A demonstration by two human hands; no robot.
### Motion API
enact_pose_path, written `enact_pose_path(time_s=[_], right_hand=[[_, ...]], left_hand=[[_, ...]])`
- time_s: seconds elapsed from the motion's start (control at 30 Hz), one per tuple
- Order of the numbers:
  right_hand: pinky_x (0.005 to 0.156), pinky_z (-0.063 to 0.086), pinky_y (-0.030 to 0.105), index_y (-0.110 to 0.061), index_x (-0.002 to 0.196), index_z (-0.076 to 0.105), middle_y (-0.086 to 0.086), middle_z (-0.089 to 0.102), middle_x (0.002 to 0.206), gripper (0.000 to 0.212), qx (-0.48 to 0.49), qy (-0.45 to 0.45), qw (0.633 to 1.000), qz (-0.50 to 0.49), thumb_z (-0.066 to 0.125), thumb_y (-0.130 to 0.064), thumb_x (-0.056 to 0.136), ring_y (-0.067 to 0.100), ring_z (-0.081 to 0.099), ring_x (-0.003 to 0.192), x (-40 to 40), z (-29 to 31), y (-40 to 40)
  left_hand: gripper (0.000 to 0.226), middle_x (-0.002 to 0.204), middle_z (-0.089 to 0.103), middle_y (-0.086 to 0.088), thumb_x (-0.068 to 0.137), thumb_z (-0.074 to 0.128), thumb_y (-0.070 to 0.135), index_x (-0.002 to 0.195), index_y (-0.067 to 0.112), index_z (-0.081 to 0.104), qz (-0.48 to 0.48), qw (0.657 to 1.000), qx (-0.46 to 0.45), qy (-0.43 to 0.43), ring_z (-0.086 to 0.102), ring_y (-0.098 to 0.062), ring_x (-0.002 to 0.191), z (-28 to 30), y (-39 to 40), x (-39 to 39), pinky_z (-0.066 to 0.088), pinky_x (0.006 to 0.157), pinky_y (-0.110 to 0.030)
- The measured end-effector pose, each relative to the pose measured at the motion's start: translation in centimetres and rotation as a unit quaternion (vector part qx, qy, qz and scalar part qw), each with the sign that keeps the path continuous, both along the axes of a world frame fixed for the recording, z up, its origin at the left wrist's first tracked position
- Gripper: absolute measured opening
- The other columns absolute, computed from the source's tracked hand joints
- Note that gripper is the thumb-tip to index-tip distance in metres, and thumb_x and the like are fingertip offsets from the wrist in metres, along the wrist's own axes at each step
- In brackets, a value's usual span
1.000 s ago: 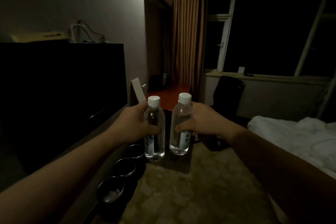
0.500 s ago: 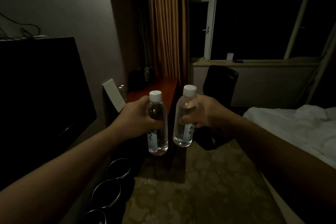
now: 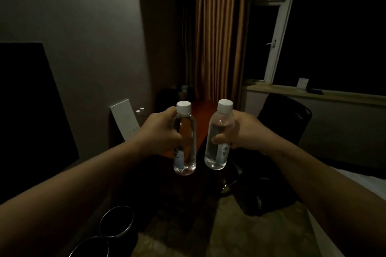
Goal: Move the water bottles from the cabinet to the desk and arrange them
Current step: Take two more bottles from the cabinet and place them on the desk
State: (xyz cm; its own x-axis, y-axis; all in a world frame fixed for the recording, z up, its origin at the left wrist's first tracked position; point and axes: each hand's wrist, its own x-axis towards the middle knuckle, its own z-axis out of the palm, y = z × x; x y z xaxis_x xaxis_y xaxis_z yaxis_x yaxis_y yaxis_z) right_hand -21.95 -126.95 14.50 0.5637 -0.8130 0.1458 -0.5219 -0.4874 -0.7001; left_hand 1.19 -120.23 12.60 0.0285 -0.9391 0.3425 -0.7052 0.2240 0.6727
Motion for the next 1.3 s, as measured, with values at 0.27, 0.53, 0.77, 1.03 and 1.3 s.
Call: enact_pose_path(time_s=[0.27,0.53,0.77,1.03,1.3], right_hand=[[0.075,0.062,0.034,-0.032,0.110,0.058,-0.007,0.065,0.105,0.044,0.014,0.002,1.000,0.023,0.083,-0.028,0.075,0.011,0.068,0.093,1.8,-1.9,-16.2],[0.082,0.060,0.036,-0.033,0.110,0.058,-0.008,0.067,0.104,0.047,0.016,0.019,0.999,0.049,0.085,-0.027,0.072,0.009,0.067,0.094,9.2,-4.0,-34.3],[0.088,0.058,0.037,-0.032,0.107,0.063,-0.009,0.070,0.101,0.045,-0.005,0.019,0.997,0.080,0.085,-0.028,0.069,0.004,0.067,0.095,17.0,-3.7,-49.8],[0.085,0.059,0.038,-0.031,0.112,0.061,-0.010,0.069,0.104,0.054,-0.008,0.030,0.992,0.123,0.087,-0.035,0.064,0.007,0.066,0.096,24.9,-5.4,-65.6],[0.075,0.057,0.028,-0.032,0.115,0.058,-0.012,0.065,0.105,0.064,-0.029,0.057,0.970,0.237,0.086,-0.044,0.059,0.006,0.063,0.095,38.2,-8.6,-81.7]], left_hand=[[0.045,0.092,0.067,0.008,0.072,0.084,0.018,0.108,0.028,0.058,0.036,0.999,0.020,-0.001,0.066,-0.005,0.086,-1.2,-14.0,1.3,0.049,0.070,-0.018],[0.055,0.098,0.068,0.005,0.069,0.086,0.019,0.114,0.024,0.055,0.072,0.997,0.031,0.022,0.068,-0.006,0.090,-3.6,-30.6,6.9,0.056,0.073,-0.020],[0.050,0.090,0.068,0.011,0.067,0.087,0.027,0.105,0.030,0.054,0.117,0.993,0.011,-0.002,0.067,-0.002,0.086,-3.4,-45.5,13.4,0.056,0.075,-0.022],[0.057,0.094,0.068,0.008,0.068,0.084,0.031,0.117,0.025,0.055,0.197,0.980,0.033,-0.013,0.066,-0.007,0.090,-4.4,-57.7,20.1,0.055,0.079,-0.026],[0.058,0.093,0.066,0.011,0.065,0.083,0.037,0.113,0.030,0.052,0.355,0.934,0.046,0.010,0.063,-0.004,0.087,-7.3,-69.4,28.6,0.045,0.067,-0.015]])
